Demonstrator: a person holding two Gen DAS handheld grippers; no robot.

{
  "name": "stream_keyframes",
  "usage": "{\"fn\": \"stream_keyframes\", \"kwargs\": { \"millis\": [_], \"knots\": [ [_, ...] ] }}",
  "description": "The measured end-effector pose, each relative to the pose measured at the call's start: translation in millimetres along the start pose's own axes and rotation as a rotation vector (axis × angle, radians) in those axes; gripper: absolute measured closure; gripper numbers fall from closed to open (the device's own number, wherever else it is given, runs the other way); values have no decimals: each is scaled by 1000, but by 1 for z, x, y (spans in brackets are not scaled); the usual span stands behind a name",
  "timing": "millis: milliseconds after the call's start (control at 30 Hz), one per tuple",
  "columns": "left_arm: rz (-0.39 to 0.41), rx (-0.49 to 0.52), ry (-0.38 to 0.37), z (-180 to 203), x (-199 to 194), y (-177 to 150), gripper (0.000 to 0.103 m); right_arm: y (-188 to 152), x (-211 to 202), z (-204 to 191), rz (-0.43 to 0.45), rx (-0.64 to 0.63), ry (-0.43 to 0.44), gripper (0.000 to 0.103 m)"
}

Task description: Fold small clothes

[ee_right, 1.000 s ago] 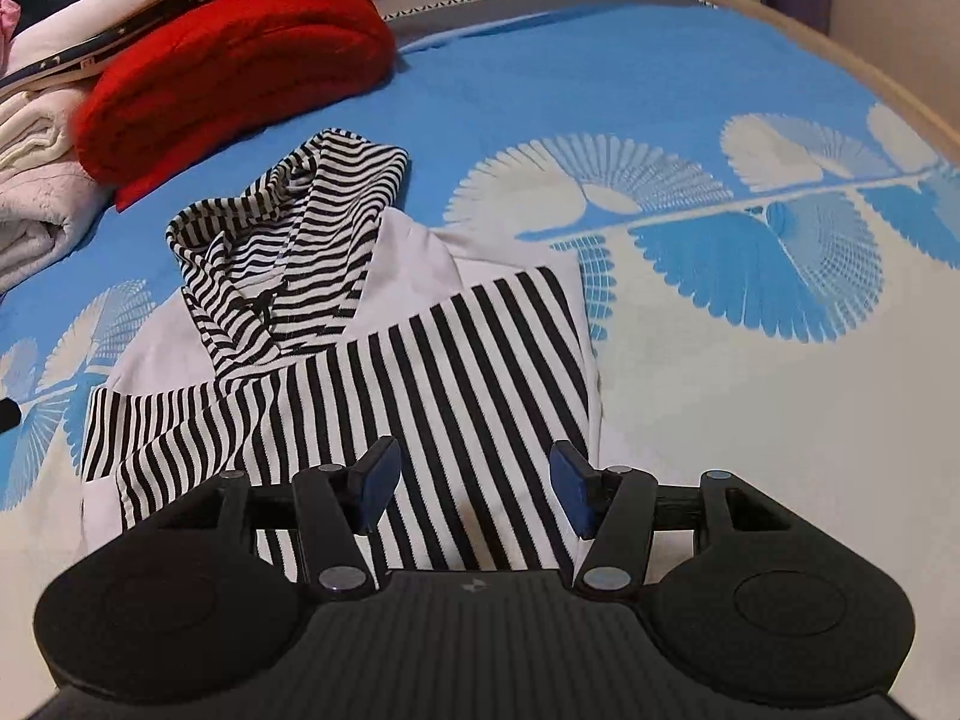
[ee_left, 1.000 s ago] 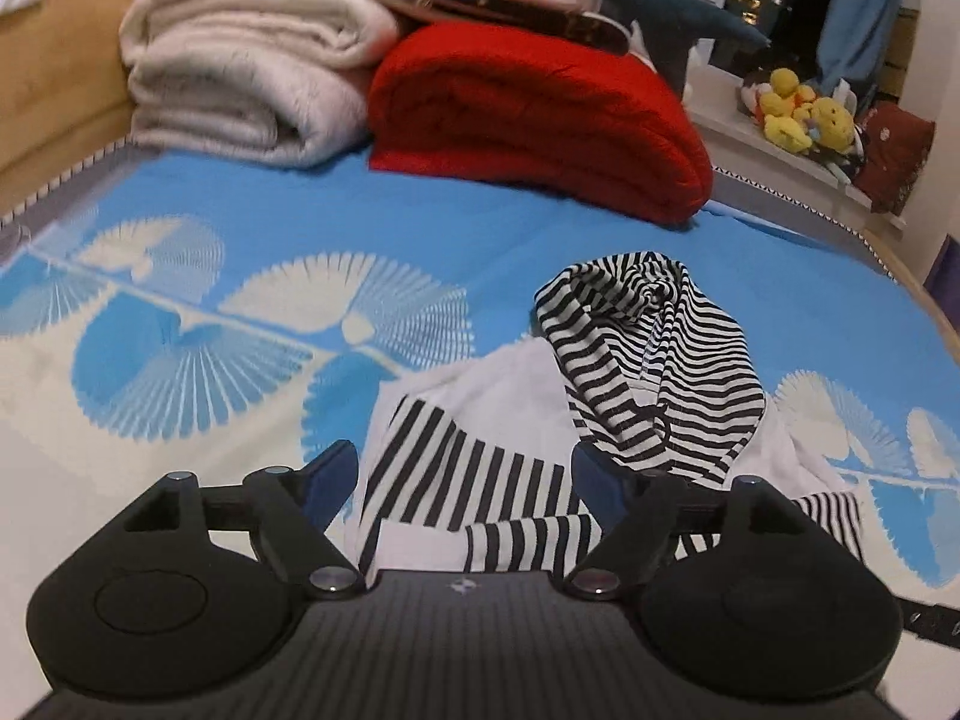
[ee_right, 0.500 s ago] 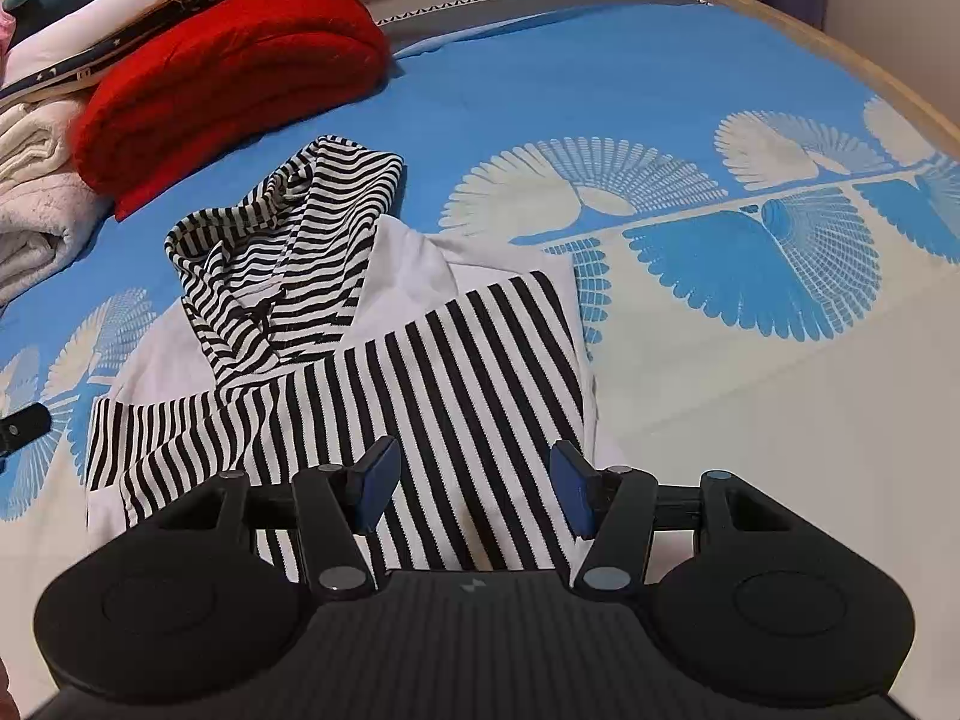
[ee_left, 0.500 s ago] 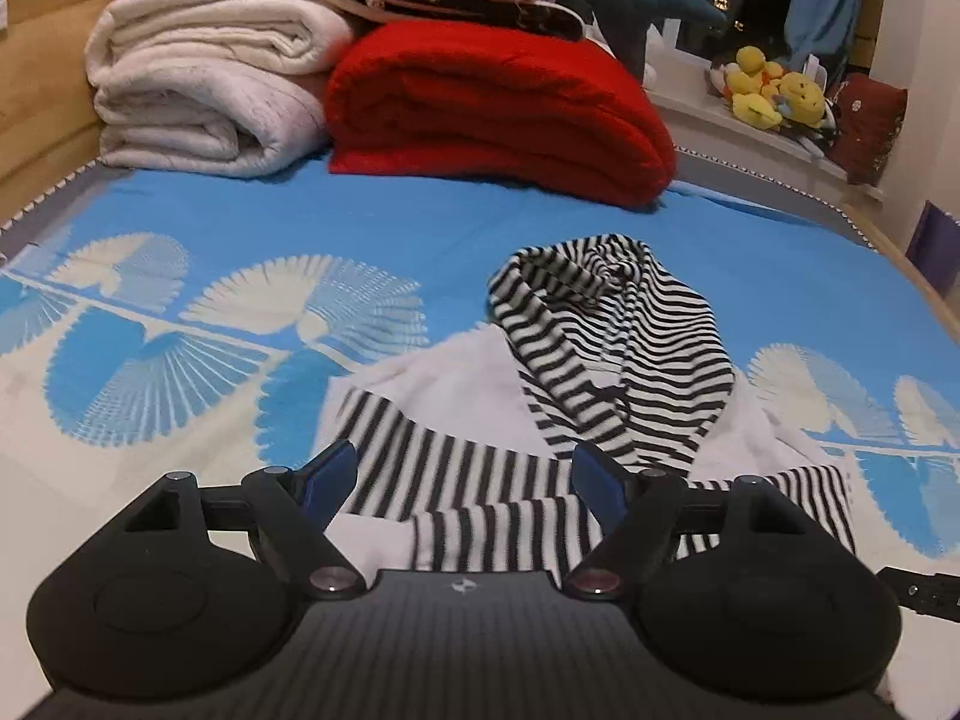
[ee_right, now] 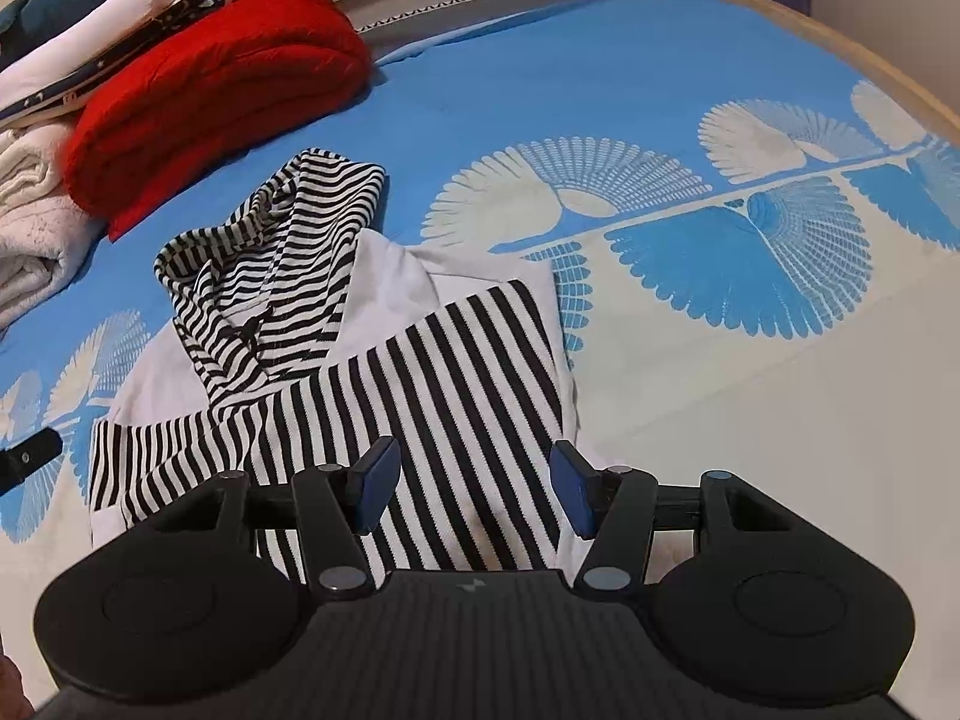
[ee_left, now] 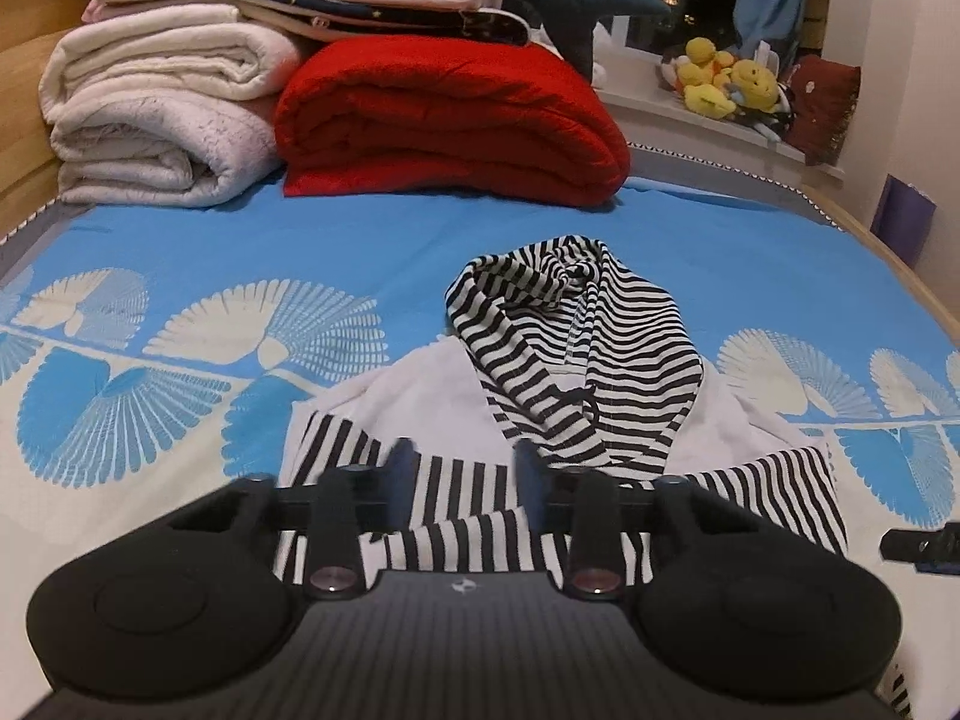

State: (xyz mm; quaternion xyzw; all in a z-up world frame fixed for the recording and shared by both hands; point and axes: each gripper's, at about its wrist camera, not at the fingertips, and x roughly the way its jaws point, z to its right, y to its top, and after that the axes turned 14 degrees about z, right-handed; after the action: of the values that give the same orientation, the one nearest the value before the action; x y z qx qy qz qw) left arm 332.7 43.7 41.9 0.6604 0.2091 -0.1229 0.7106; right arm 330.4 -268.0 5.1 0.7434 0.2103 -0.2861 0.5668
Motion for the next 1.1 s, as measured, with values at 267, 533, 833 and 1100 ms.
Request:
{"fn": "stream_keyframes", "kwargs": {
  "millis": [267, 533, 833, 1100],
  "knots": [
    [-16, 24, 7, -6, 33, 26, 73, 23, -3, 17, 43, 38, -9, 47],
    [-53, 104, -10, 8, 165, 93, 73, 30, -1, 42, 42, 46, -20, 50],
    [-217, 50, -55, 14, 338, 122, 75, 25, 16, 70, 6, -2, -120, 51],
    [-325, 14, -27, 32, 420, 106, 40, 22, 19, 75, -2, -26, -127, 51]
  ]
}}
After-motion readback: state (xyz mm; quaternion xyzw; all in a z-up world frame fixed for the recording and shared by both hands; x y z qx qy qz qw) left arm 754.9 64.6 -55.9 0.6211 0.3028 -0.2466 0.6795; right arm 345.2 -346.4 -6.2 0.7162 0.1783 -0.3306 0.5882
